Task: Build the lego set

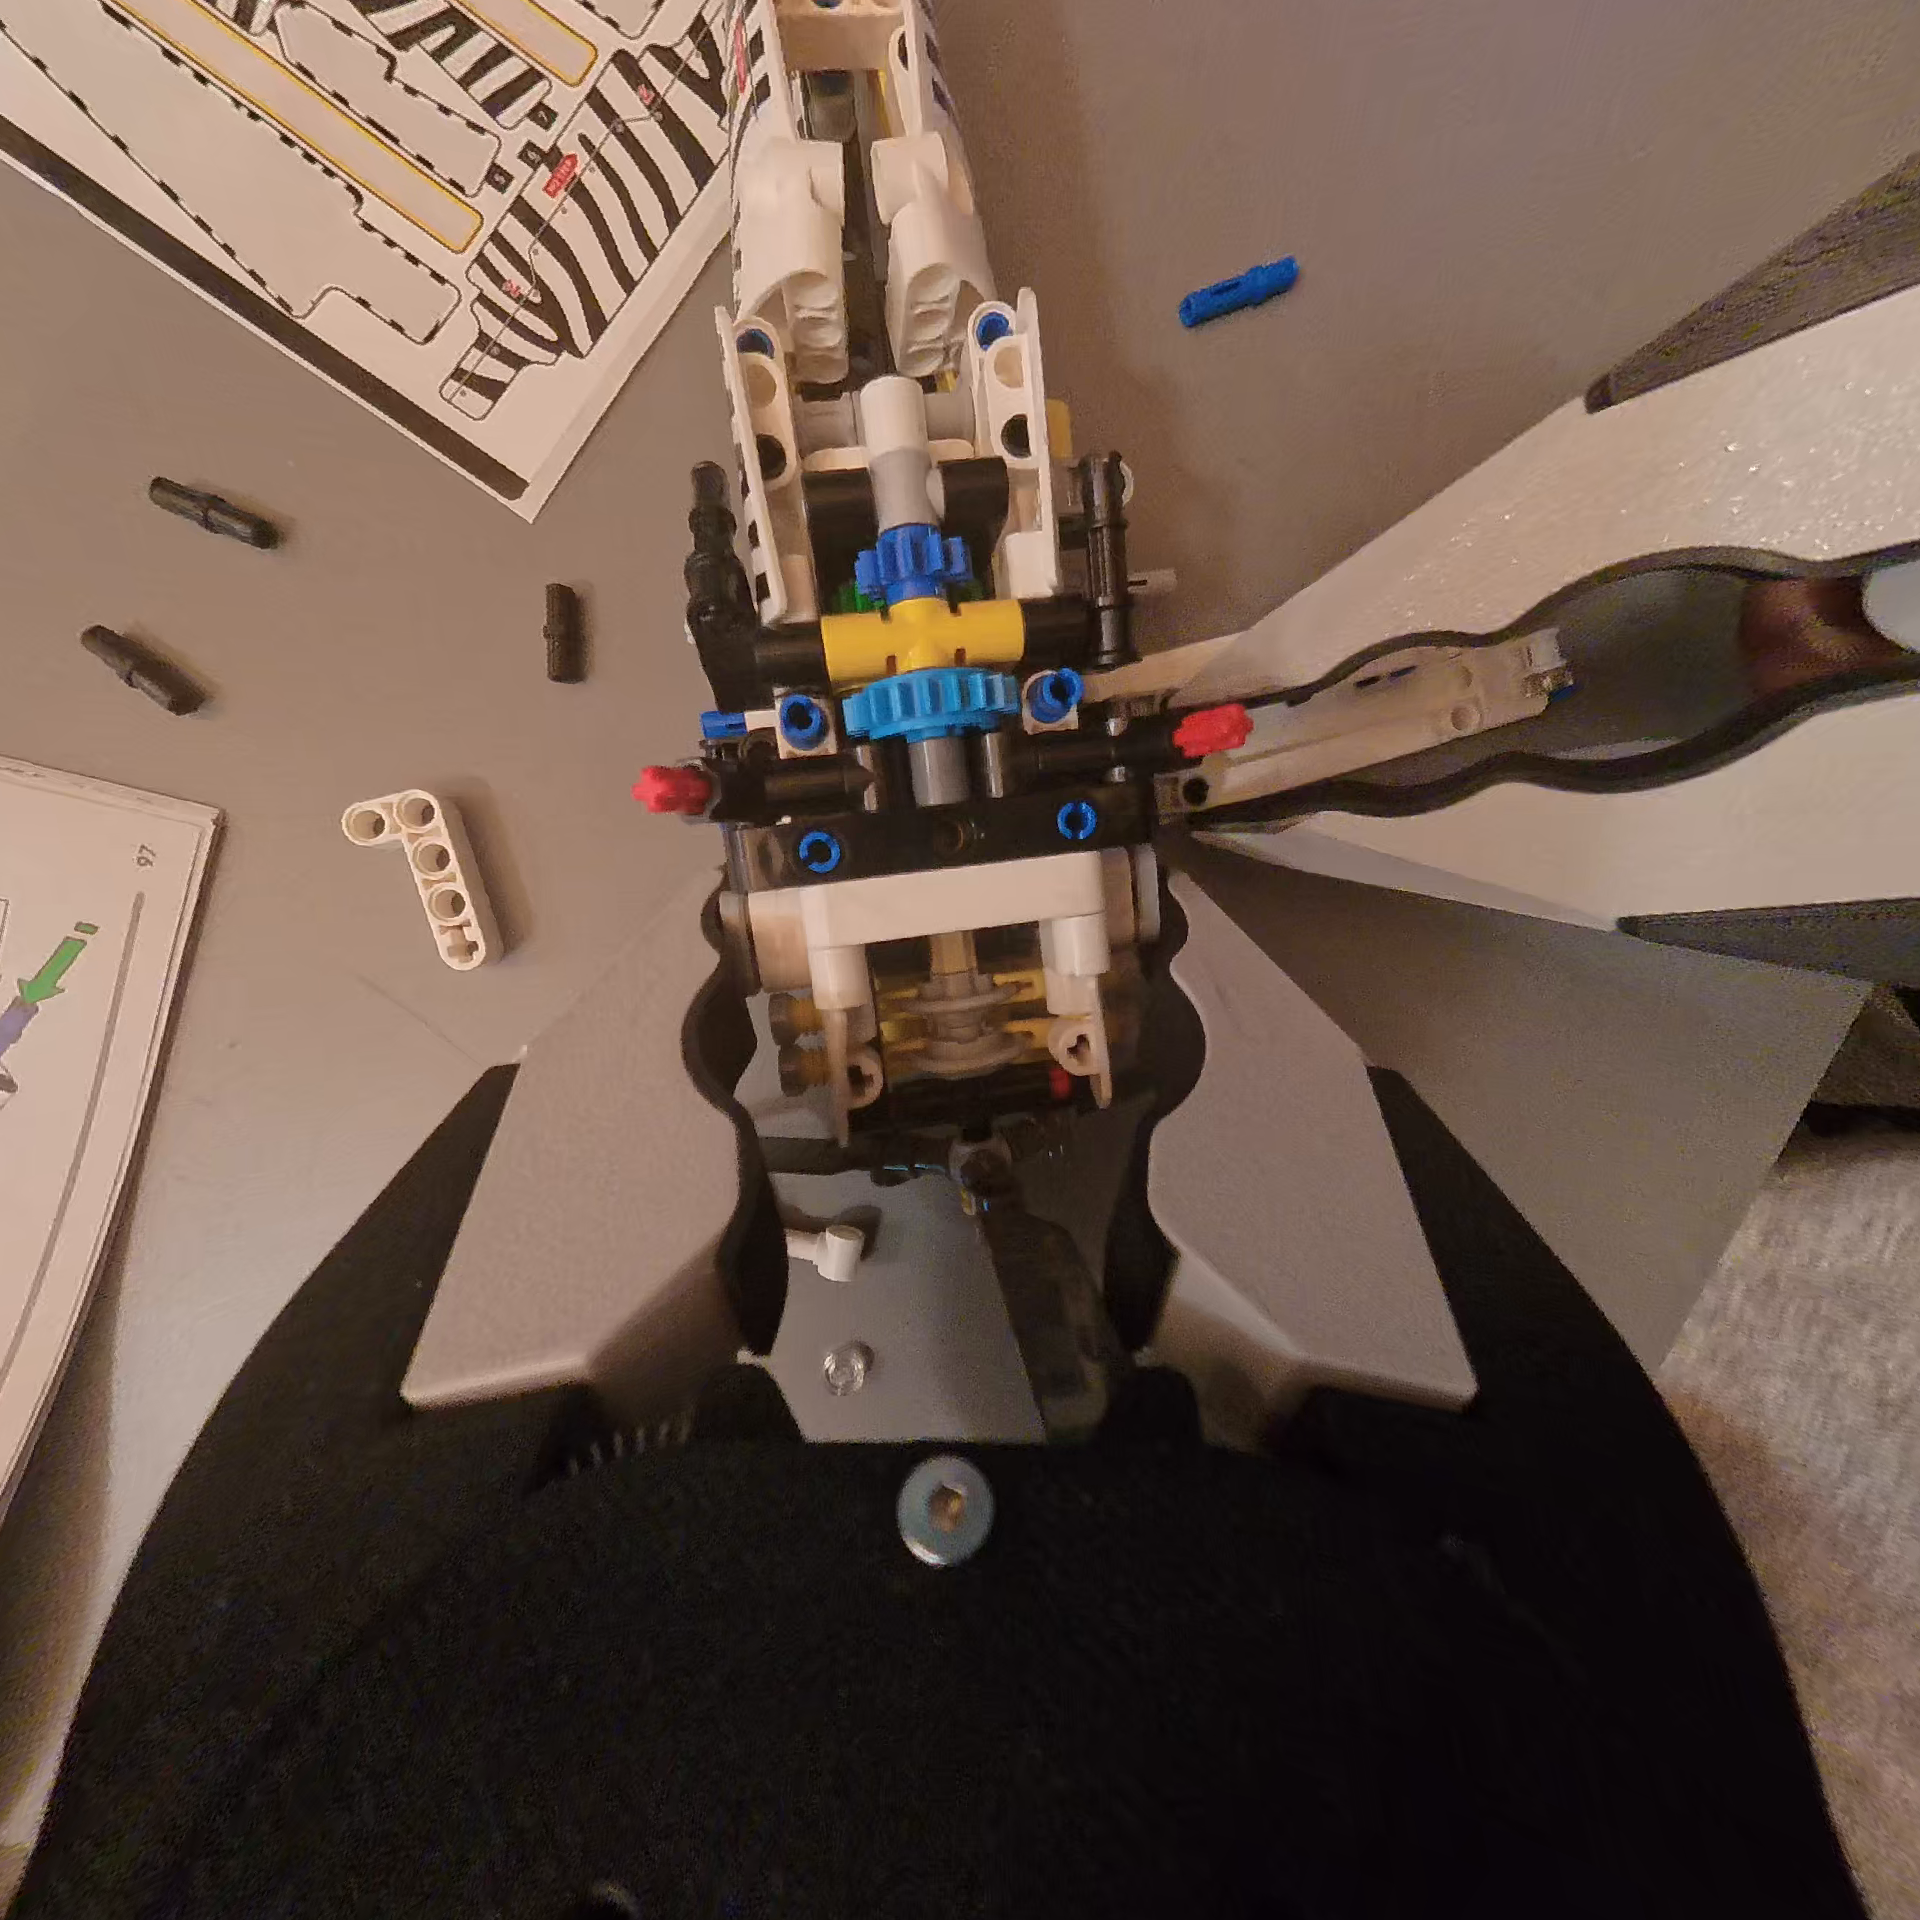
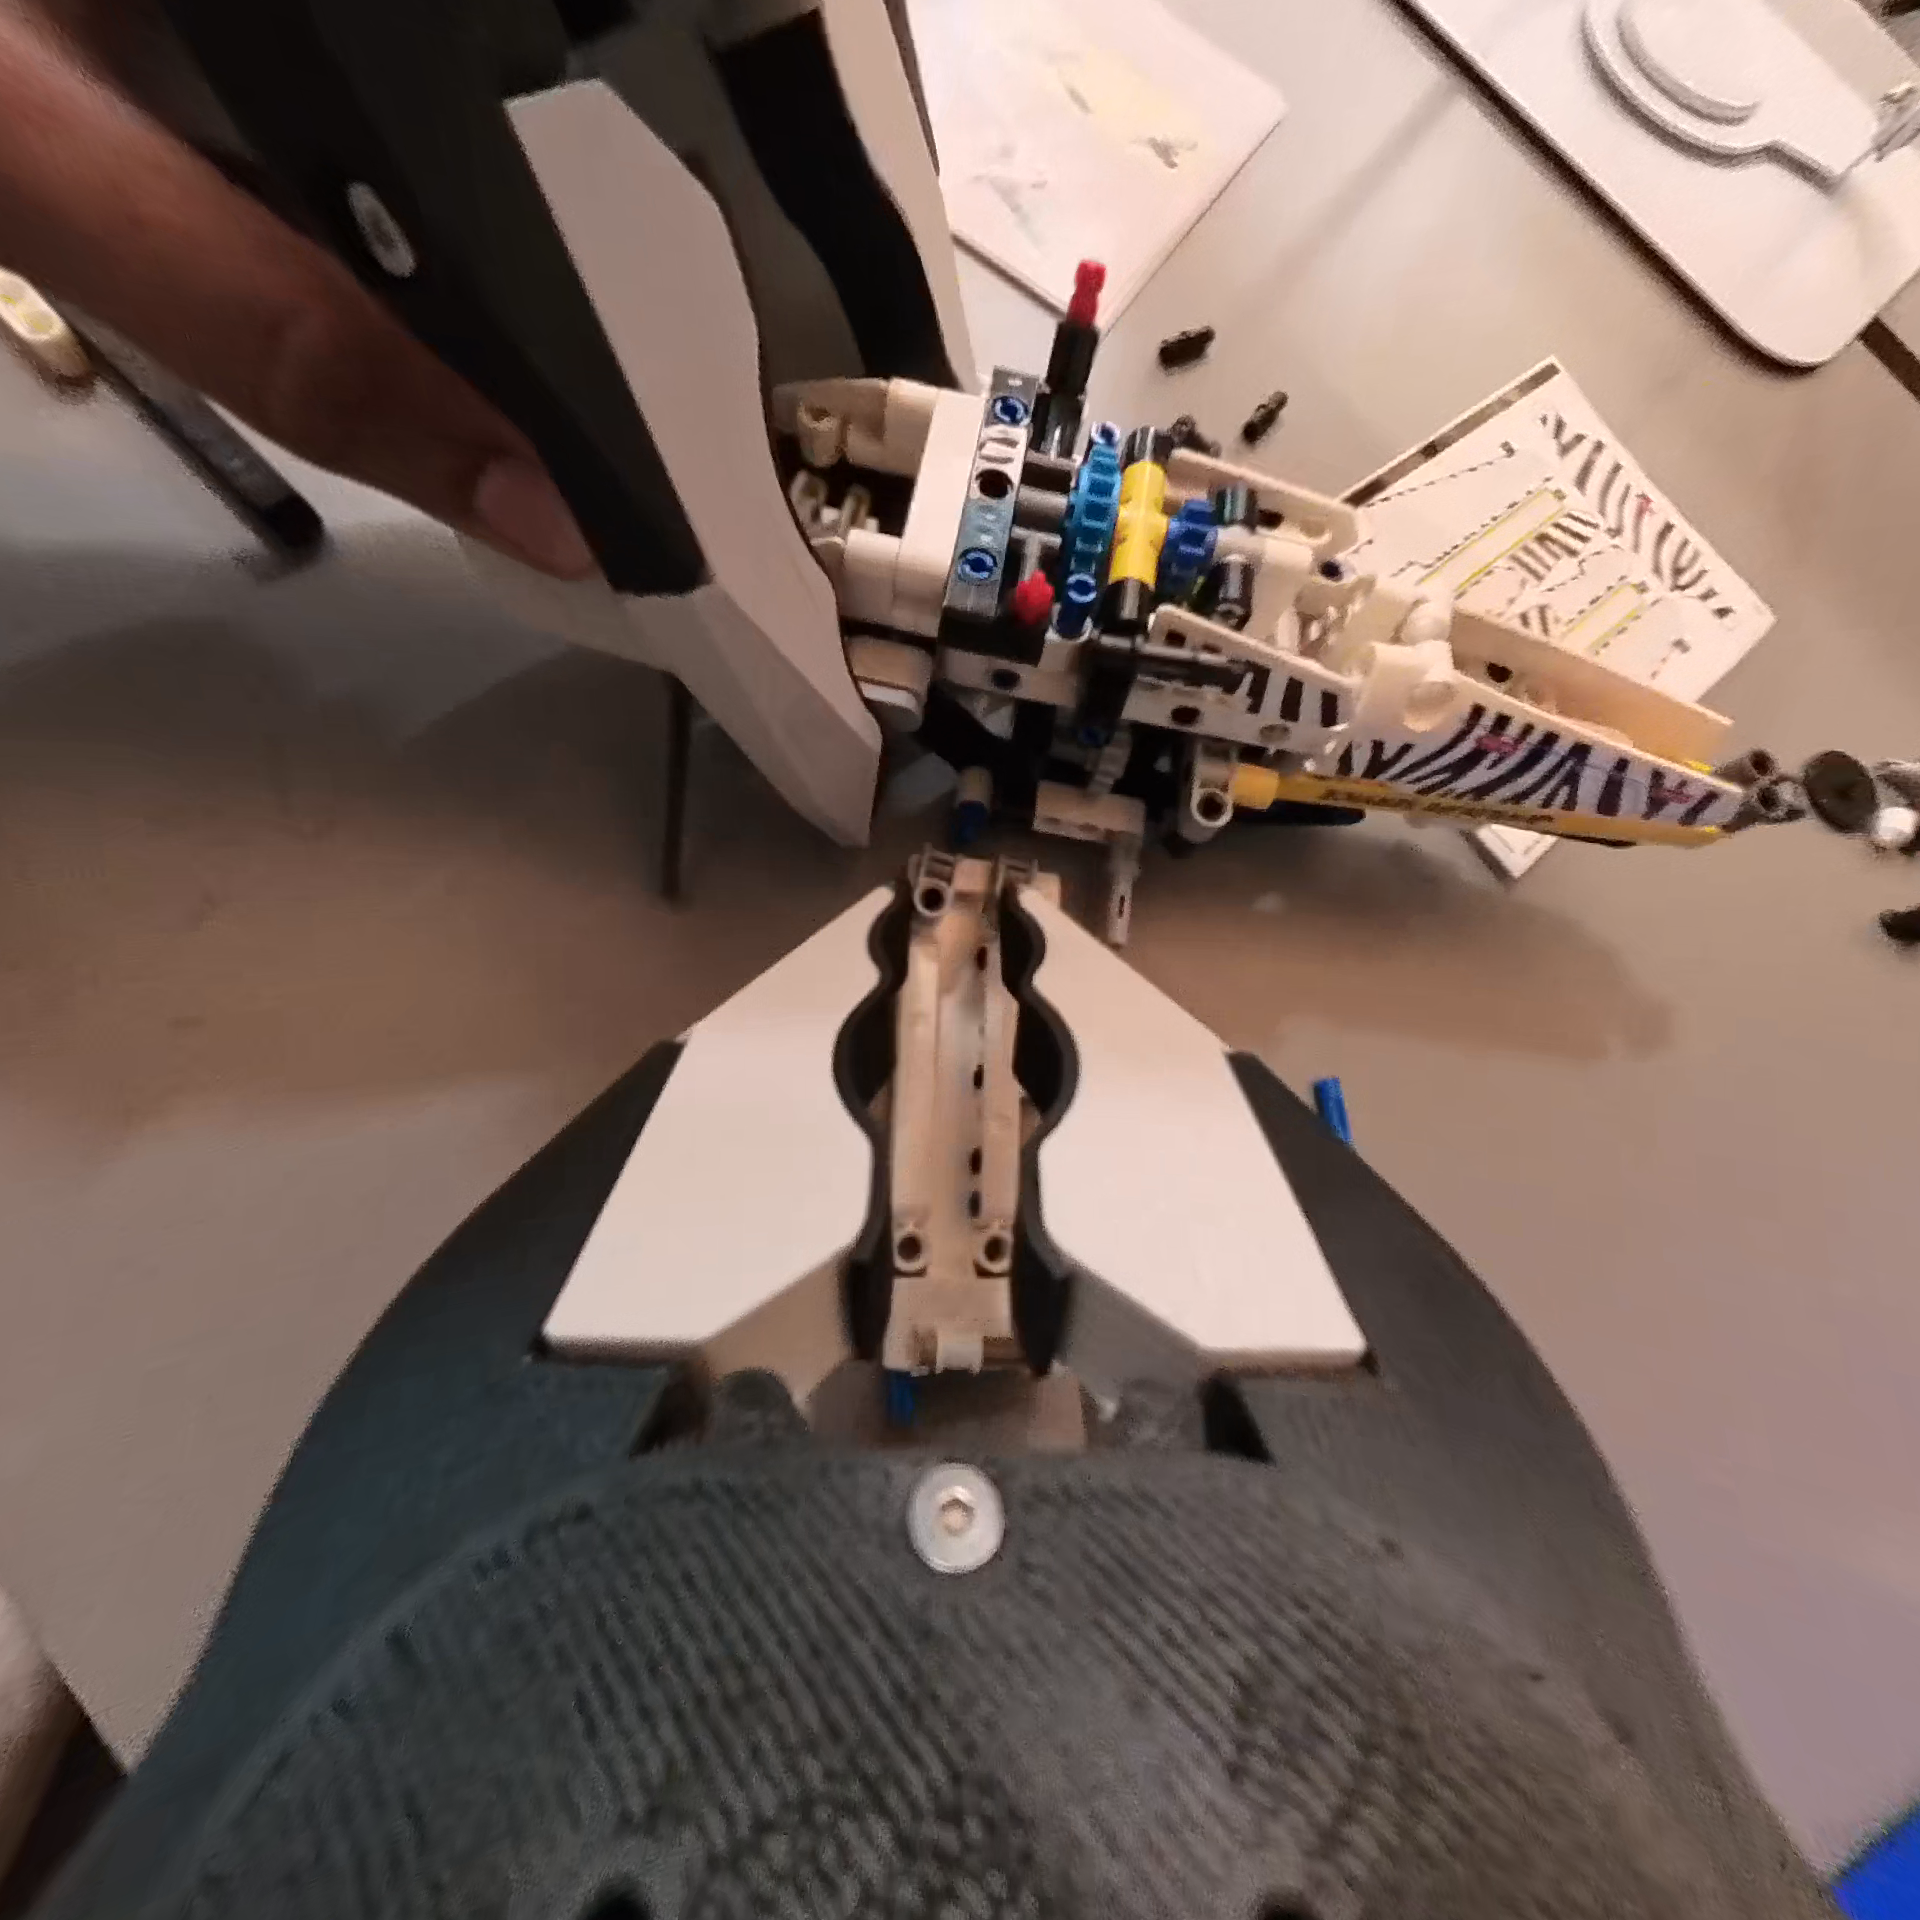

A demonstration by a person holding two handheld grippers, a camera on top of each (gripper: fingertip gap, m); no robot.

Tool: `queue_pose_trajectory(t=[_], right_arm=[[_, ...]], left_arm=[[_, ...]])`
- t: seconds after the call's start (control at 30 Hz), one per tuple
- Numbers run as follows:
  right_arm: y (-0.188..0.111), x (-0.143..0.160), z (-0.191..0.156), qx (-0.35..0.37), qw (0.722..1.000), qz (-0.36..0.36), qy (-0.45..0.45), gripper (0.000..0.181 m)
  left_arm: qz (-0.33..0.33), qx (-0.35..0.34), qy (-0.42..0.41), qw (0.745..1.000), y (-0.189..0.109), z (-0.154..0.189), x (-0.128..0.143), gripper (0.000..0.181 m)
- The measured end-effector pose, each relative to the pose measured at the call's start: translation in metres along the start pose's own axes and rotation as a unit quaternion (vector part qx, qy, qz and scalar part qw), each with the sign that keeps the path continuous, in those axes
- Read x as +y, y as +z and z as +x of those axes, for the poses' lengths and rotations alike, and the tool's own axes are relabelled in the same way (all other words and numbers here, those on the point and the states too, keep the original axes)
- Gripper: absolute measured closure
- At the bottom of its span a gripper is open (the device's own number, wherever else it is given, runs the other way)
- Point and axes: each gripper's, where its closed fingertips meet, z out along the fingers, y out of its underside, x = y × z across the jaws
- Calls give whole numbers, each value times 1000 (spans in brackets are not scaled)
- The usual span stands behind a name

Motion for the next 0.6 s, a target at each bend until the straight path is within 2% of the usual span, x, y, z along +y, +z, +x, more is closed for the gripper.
queue_pose_trajectory(t=[0.13,0.27,0.4,0.53,0.6], right_arm=[[1,-2,0,-8,1000,-3,-3,166],[-6,-13,-5,0,1000,23,-19,172],[3,-5,-4,0,1000,-3,-14,163],[7,-5,-4,0,1000,-7,-17,174],[7,-4,-5,-1,1000,-8,-17,174]], left_arm=[[2,2,-1,1000,0,0,0,106],[3,2,0,1000,0,1,0,106],[5,2,0,1000,0,1,0,106],[6,1,0,1000,0,1,0,106],[7,1,-1,1000,0,1,0,106]])
